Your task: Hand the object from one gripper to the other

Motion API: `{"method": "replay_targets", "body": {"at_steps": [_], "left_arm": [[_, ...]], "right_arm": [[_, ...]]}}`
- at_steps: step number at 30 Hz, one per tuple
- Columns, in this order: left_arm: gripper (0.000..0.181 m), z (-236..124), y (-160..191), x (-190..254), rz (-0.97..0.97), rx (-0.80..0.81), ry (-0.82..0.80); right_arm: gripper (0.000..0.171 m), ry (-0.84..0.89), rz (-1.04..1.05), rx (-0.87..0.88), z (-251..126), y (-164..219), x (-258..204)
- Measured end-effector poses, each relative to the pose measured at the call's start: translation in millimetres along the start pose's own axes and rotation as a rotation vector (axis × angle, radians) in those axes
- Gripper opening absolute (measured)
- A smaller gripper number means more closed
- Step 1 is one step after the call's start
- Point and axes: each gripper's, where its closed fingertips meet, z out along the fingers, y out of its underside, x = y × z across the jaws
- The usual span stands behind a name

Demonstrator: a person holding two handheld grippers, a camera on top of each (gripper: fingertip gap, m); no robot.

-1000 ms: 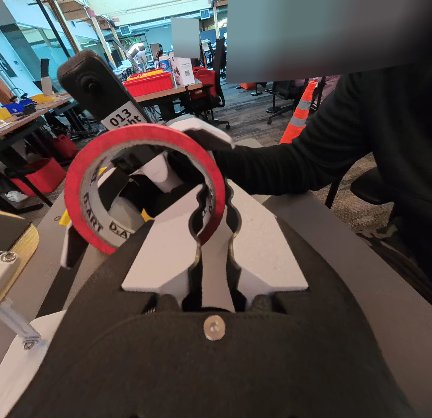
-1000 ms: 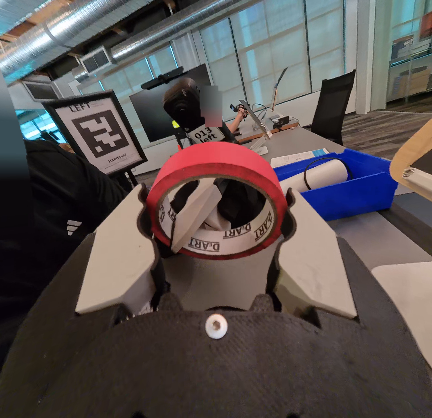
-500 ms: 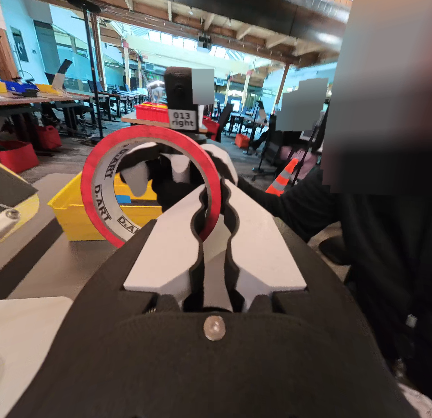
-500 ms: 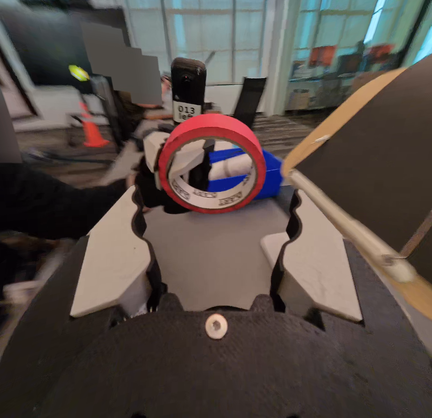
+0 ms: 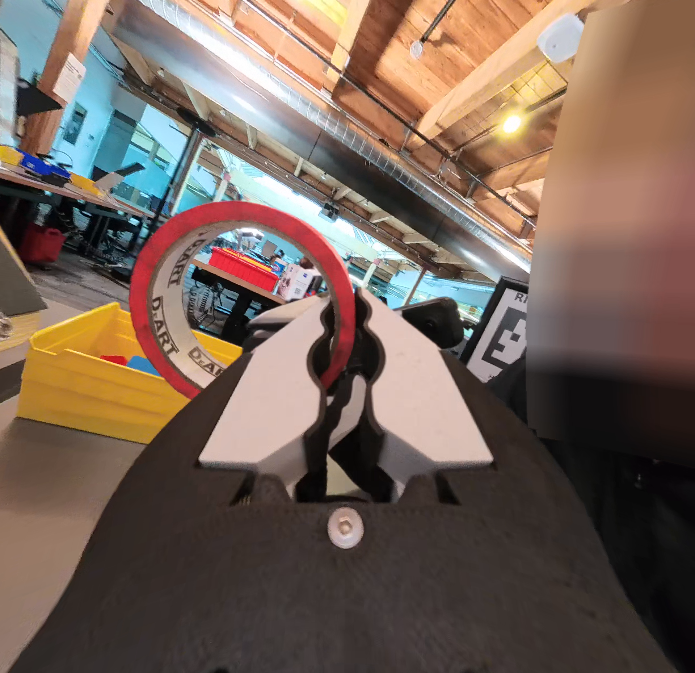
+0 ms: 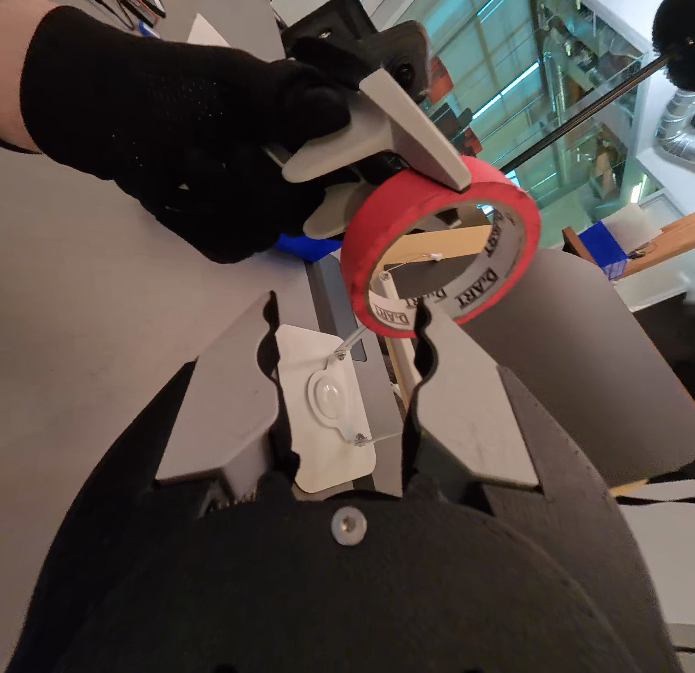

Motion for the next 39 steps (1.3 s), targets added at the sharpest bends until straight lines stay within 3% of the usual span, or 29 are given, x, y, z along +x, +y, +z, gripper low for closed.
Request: {"method": "replay_targets", "body": {"at_steps": [4,8,14,17,20,23,26,28,33,39], "left_arm": [[0.008,8.3,12.3,7.0,-0.009,-0.068,0.038],[0.008,13.4,21.2,10.8,-0.023,-0.115,0.057],[0.012,16.1,18.1,5.9,-0.024,-0.083,0.035],[0.041,13.4,16.8,-5.9,0.077,-0.110,-0.067],[0.047,6.1,10.0,-8.2,0.185,-0.132,-0.122],[0.048,-5.1,2.5,-21.7,0.382,-0.163,-0.265],[0.061,-19.3,-3.2,-46.1,0.628,-0.237,-0.490],[0.065,-22.8,-3.0,-50.6,0.772,-0.288,-0.553],[0.070,-21.1,11.3,-56.3,1.045,-0.418,-0.601],[0.058,-8.5,30.1,-57.0,1.368,-0.523,-0.636]], "right_arm": [[0.046,-0.039,-0.028,0.008,4.2,-0.8,-10.9],[0.010,-0.022,-0.082,-0.013,2.2,2.1,-9.6],[0.007,-0.087,-0.022,0.004,-2.6,-2.5,-14.5],[0.007,-0.132,0.107,0.040,-3.5,-3.4,-13.3],[0.007,-0.194,0.341,0.157,-12.5,-12.3,-3.0],[0.007,-0.287,0.587,0.298,-26.7,-22.9,9.2],[0.007,-0.365,0.785,0.419,-37.6,-28.5,20.7],[0.007,-0.390,0.891,0.487,-41.6,-30.3,28.8],[0.007,-0.423,1.033,0.617,-46.9,-35.5,40.4],[0.007,-0.450,1.138,0.669,-43.3,-34.9,43.1]]}}
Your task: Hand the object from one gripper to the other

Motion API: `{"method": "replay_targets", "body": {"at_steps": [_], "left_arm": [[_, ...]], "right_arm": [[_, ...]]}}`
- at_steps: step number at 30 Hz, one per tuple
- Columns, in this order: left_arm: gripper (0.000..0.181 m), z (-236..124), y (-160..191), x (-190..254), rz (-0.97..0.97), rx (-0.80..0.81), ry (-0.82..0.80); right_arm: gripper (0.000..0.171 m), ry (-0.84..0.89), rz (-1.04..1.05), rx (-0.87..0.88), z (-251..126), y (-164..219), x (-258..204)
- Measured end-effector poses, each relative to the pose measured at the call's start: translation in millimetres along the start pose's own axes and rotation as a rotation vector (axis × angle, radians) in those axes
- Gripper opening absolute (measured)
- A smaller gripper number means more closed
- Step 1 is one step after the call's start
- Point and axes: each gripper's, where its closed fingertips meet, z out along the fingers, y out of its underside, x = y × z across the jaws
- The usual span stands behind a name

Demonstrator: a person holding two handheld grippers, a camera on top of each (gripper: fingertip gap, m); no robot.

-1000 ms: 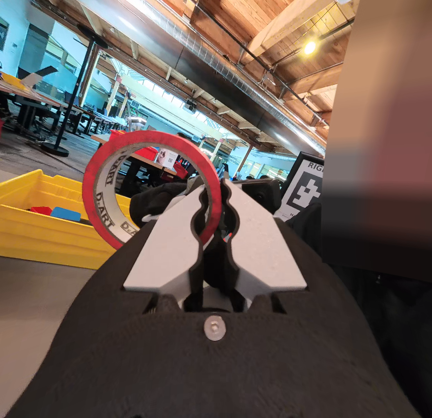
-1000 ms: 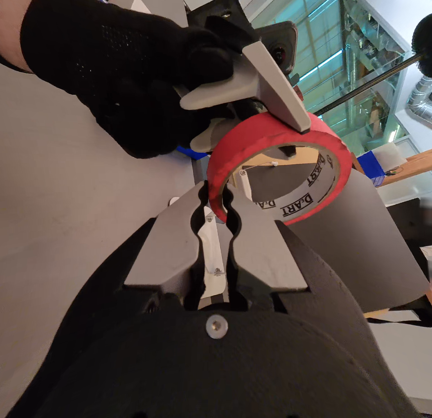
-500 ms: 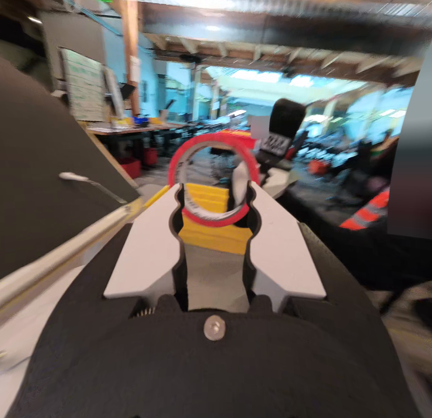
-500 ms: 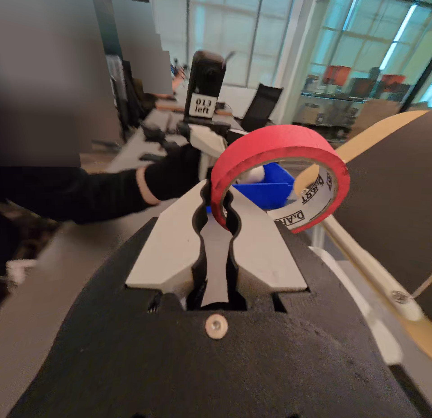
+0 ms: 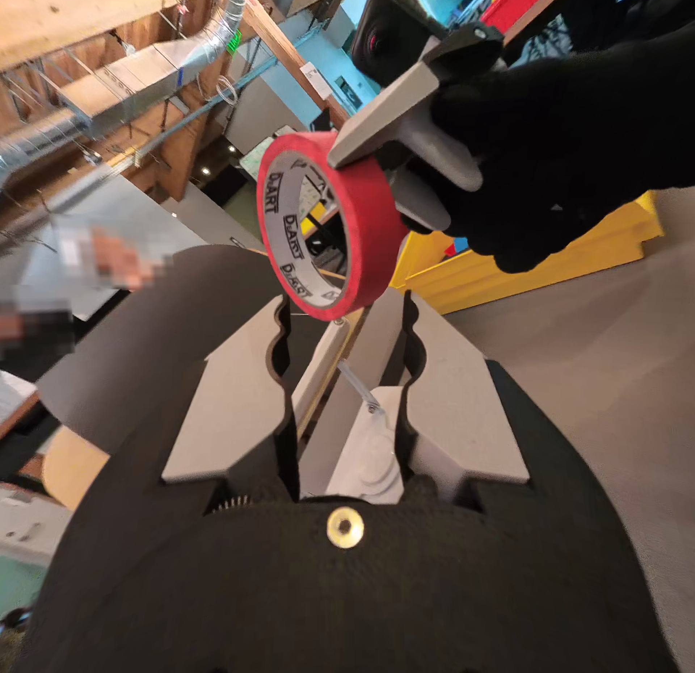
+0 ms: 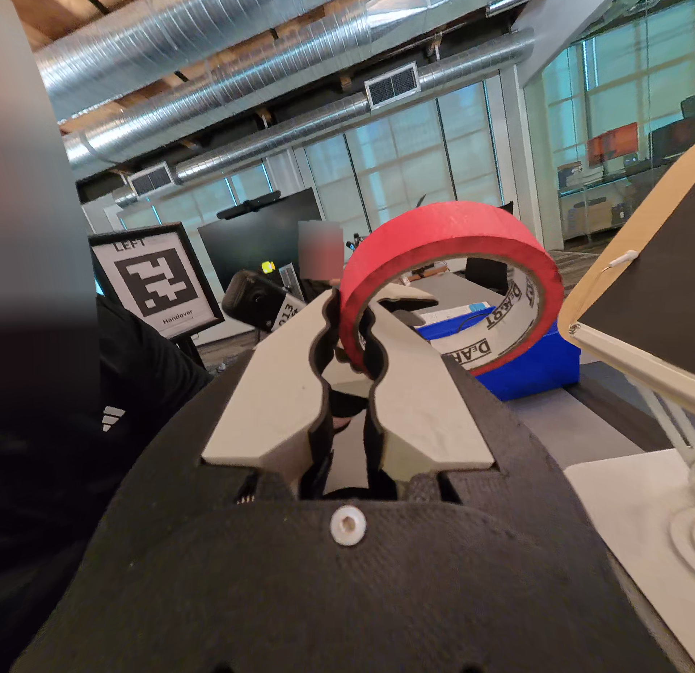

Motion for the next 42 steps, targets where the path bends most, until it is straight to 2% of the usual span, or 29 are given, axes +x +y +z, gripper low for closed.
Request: {"method": "replay_targets", "body": {"at_steps": [5,8,12,17,18,19,20,22,24,26,31,34,35,42], "left_arm": [[0.054,3.4,-4.0,-13.0,0.096,-0.032,-0.208],[0.042,5.0,-3.7,-14.3,0.125,-0.050,-0.281],[0.027,6.1,-2.4,-14.4,0.148,-0.074,-0.320],[0.027,5.0,-2.5,-15.7,0.147,-0.087,-0.319],[0.027,4.5,-3.7,-15.5,0.143,-0.082,-0.315],[0.027,4.4,-3.9,-14.9,0.141,-0.081,-0.302],[0.026,4.3,-1.4,-16.0,0.136,-0.098,-0.290],[0.026,1.8,1.1,-19.5,0.117,-0.111,-0.263],[0.026,0.4,7.9,-21.4,0.086,-0.151,-0.208],[0.026,-2.5,12.3,-21.3,0.067,-0.170,-0.147],[0.026,-9.3,35.4,-9.0,0.010,-0.311,0.048],[0.026,-16.9,47.4,5.2,0.021,-0.390,0.168],[0.026,-20.1,49.6,9.1,0.021,-0.405,0.202],[0.026,-44.8,63.6,52.7,0.057,-0.533,0.476]], "right_arm": [[0.007,-0.007,0.051,0.102,4.1,-7.7,0.6],[0.007,-0.007,0.082,0.200,4.4,-14.9,2.2],[0.007,-0.005,0.115,0.241,9.3,-10.9,4.7],[0.008,0.003,0.108,0.265,10.0,-12.4,4.2],[0.022,0.018,0.093,0.258,10.8,-12.1,5.0],[0.043,0.041,0.092,0.235,12.4,-10.3,7.8],[0.054,0.060,0.101,0.201,13.7,-6.9,11.2],[0.053,0.099,0.083,0.132,12.1,0.0,18.1],[0.059,0.130,0.063,0.047,8.7,7.9,24.0],[0.056,0.151,0.025,-0.076,4.6,19.9,26.3],[0.048,0.286,-0.243,-0.382,-13.5,41.5,32.3],[0.040,0.278,-0.409,-0.542,-17.4,52.8,19.3],[0.044,0.284,-0.467,-0.592,-17.7,57.1,17.1],[0.045,0.245,-0.729,-0.798,-7.9,85.4,2.3]]}}
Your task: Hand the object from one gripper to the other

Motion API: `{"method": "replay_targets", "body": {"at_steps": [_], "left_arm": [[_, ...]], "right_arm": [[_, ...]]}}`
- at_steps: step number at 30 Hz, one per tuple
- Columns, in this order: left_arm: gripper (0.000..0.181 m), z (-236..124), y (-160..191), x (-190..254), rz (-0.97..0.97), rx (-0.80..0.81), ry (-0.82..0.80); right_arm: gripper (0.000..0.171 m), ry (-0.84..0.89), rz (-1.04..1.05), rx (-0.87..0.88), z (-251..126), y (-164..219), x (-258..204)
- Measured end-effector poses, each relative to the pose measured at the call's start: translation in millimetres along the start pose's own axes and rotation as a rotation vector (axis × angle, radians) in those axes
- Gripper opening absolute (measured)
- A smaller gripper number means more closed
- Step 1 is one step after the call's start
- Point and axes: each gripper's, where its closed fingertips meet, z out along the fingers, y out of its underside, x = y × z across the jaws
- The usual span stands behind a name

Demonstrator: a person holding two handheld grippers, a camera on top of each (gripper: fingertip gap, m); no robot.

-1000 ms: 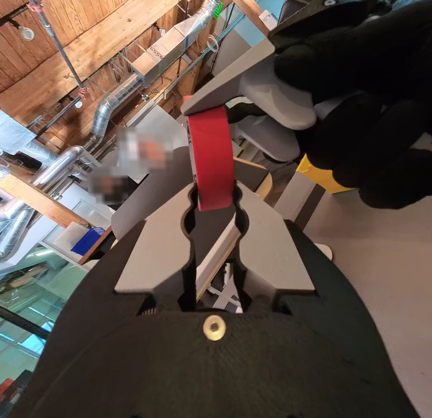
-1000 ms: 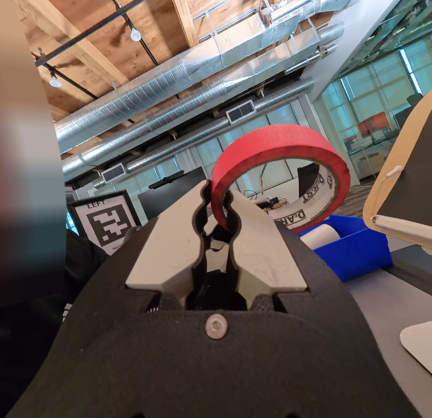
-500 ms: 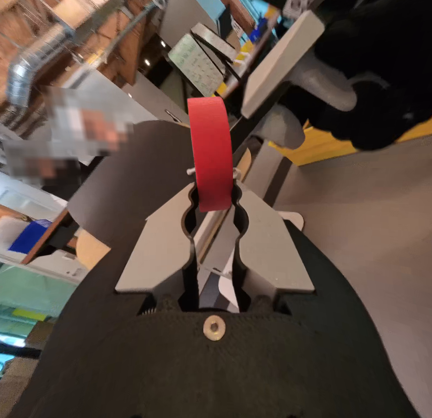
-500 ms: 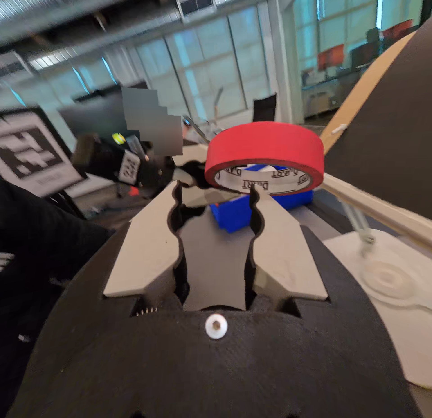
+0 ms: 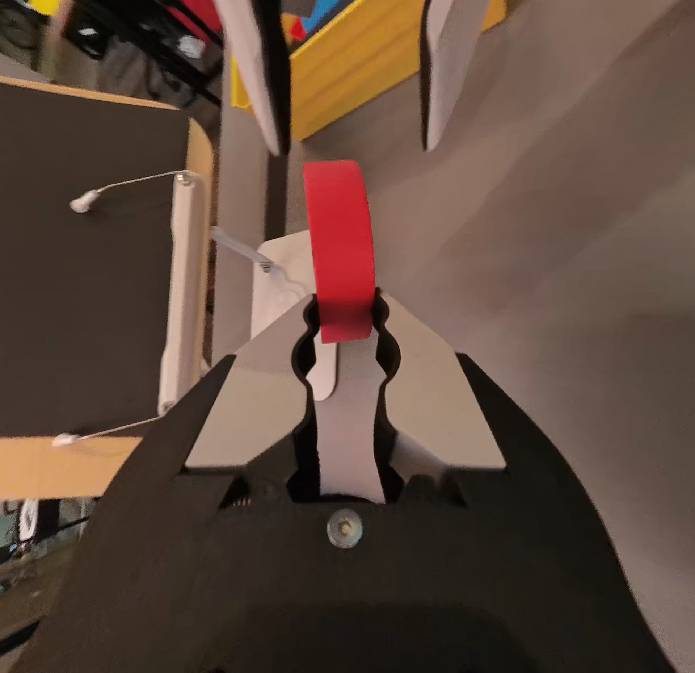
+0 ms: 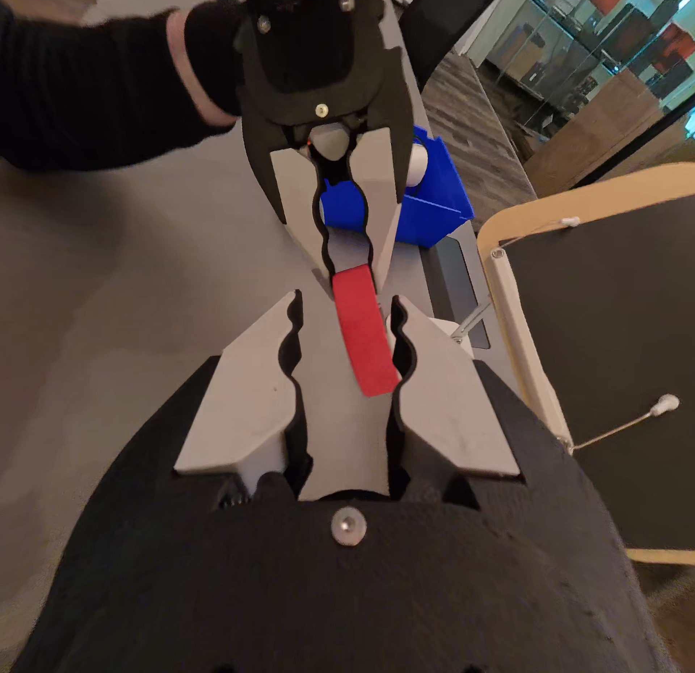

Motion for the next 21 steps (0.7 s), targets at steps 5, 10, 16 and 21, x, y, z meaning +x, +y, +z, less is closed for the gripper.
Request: {"method": "replay_targets", "body": {"at_steps": [5,10,16,21], "left_arm": [[0.026,-2.1,-8.2,34.6,0.014,0.029,0.182],[0.026,-4.6,-8.4,35.5,0.009,0.038,0.190],[0.026,-4.8,-6.1,37.7,0.003,0.035,0.210],[0.026,-5.0,-10.6,25.8,-0.031,0.070,0.158]], "right_arm": [[0.042,-0.022,-0.114,-0.128,17.3,15.6,-14.4],[0.031,-0.059,-0.156,-0.153,25.5,21.8,-22.9],[0.025,-0.059,-0.185,-0.179,27.7,24.8,-24.5],[0.025,-0.019,-0.147,-0.150,23.3,22.2,-13.1]]}}
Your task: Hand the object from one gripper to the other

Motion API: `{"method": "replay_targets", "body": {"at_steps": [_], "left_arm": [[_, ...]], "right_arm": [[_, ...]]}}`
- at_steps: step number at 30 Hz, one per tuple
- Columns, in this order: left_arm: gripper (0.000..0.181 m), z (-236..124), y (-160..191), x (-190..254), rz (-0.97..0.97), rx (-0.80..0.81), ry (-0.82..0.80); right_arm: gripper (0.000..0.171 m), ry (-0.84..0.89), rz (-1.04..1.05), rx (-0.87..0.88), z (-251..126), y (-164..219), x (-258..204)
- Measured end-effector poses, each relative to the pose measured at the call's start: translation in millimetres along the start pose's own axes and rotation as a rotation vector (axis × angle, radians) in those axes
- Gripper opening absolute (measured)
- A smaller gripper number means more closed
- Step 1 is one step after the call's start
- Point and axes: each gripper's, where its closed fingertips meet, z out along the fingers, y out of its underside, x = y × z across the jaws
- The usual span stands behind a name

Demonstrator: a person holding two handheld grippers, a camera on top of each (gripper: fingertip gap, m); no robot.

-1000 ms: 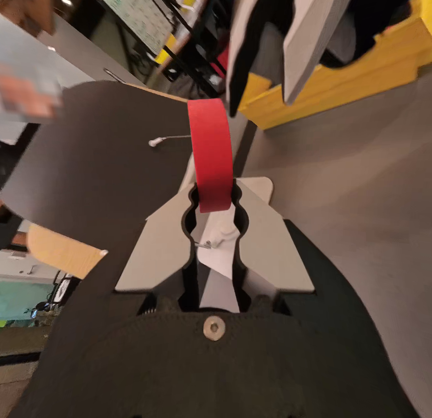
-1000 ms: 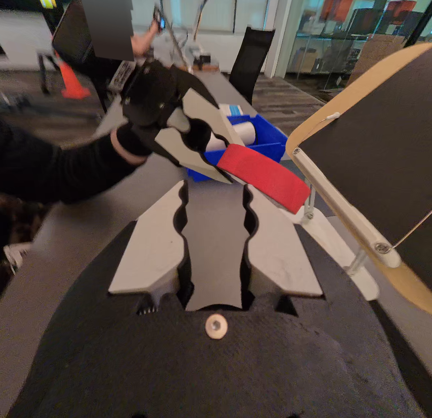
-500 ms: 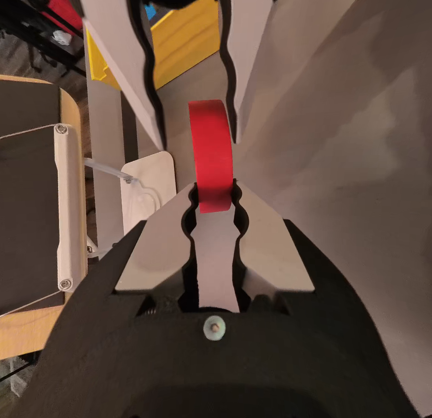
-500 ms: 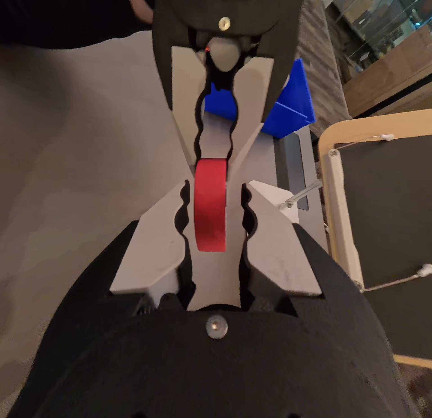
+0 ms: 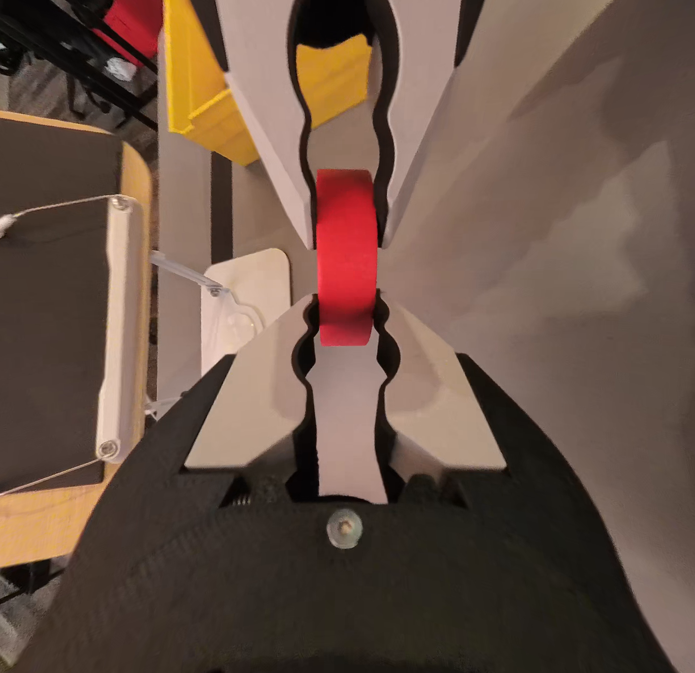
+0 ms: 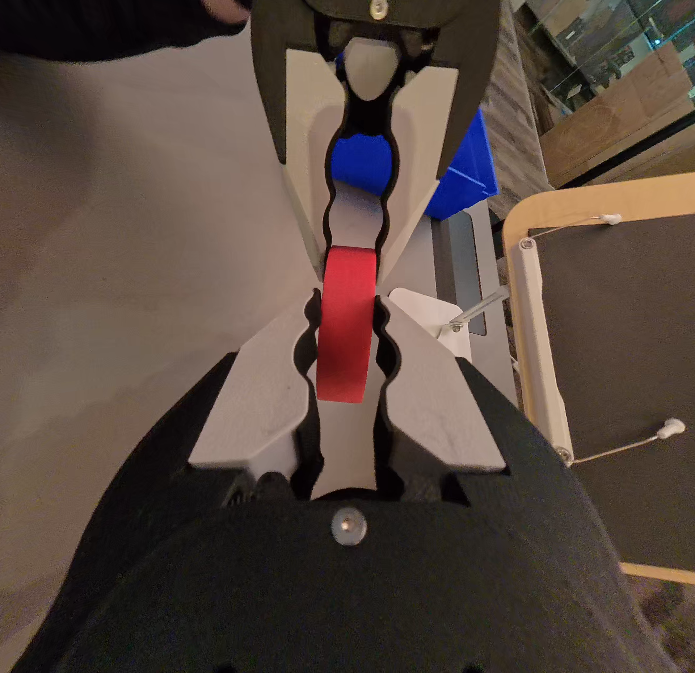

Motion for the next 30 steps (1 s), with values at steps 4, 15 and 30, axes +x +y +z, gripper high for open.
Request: {"method": "replay_targets", "body": {"at_steps": [4,15,30], "left_arm": [[0.041,-9.2,-5.1,-26.1,-0.050,0.035,-0.134],[0.031,-32.7,-50.8,-50.0,0.010,0.221,-0.348],[0.025,23.6,-63.4,-71.8,-0.020,0.157,-0.612]], "right_arm": [[0.025,0.026,0.134,0.106,-10.1,-3.4,18.5],[0.025,0.217,0.627,0.543,-54.6,1.6,97.3],[0.025,0.288,0.863,0.821,-61.4,-12.2,114.8]]}}
